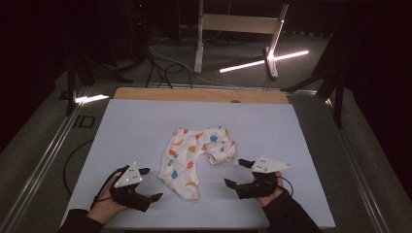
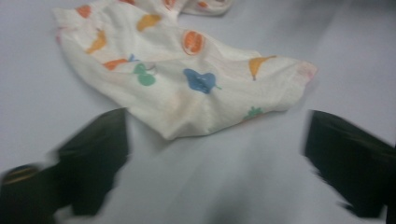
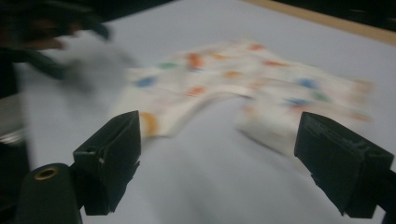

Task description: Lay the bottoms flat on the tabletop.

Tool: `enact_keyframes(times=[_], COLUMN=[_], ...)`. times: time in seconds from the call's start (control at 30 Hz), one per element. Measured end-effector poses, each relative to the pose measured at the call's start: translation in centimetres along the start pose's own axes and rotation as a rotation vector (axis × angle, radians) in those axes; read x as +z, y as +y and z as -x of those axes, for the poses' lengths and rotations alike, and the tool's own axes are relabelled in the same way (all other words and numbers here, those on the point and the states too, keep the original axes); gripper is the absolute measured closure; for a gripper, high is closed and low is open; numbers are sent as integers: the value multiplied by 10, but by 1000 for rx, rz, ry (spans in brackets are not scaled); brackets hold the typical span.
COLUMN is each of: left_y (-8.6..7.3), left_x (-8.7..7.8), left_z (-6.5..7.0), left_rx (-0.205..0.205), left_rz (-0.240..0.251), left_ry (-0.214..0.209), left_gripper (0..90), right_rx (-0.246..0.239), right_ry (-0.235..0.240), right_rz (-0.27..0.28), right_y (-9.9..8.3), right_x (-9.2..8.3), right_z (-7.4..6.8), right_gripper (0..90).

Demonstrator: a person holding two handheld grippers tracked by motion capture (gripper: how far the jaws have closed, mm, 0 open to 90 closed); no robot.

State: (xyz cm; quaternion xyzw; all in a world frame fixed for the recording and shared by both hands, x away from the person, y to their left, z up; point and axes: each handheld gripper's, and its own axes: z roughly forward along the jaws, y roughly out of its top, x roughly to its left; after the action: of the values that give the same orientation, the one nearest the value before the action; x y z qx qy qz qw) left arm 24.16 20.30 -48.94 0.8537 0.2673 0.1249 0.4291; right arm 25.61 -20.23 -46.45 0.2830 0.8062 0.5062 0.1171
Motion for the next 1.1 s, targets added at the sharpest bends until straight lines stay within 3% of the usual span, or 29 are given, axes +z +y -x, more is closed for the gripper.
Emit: enact_keyframes(times=[0.17,0.3,0.5,0.57,0.67,0.77,0.83,0.9,1.03,1.1], left_y=[0,-4,-11,-11,-11,-11,-10,-9,-6,-4], left_x=[-7,-9,-13,-14,-12,-10,-9,-8,-5,-3], left_z=[-3,-9,-18,-19,-18,-17,-16,-16,-14,-13], left_rx=[-22,-49,-93,-94,-94,-87,-88,-94,-90,-83], left_rz=[74,87,106,102,100,93,95,96,94,88], left_ry=[89,140,182,183,172,162,159,148,120,94], left_gripper=[11,11,12,18,20,21,21,25,39,55], right_rx=[-47,-92,-149,-184,-184,-214,-238,-220,-197,-161], right_ry=[103,184,236,223,195,121,90,74,84,58], right_rz=[-41,-61,-118,-165,-230,-304,-308,-313,-275,-234], right_y=[6,18,32,33,30,23,19,21,26,32], right_x=[42,75,131,150,165,173,175,174,168,159], right_z=[-32,-56,-83,-87,-89,-91,-90,-88,-81,-71], right_gripper=[170,301,463,492,554,648,734,872,896,899])
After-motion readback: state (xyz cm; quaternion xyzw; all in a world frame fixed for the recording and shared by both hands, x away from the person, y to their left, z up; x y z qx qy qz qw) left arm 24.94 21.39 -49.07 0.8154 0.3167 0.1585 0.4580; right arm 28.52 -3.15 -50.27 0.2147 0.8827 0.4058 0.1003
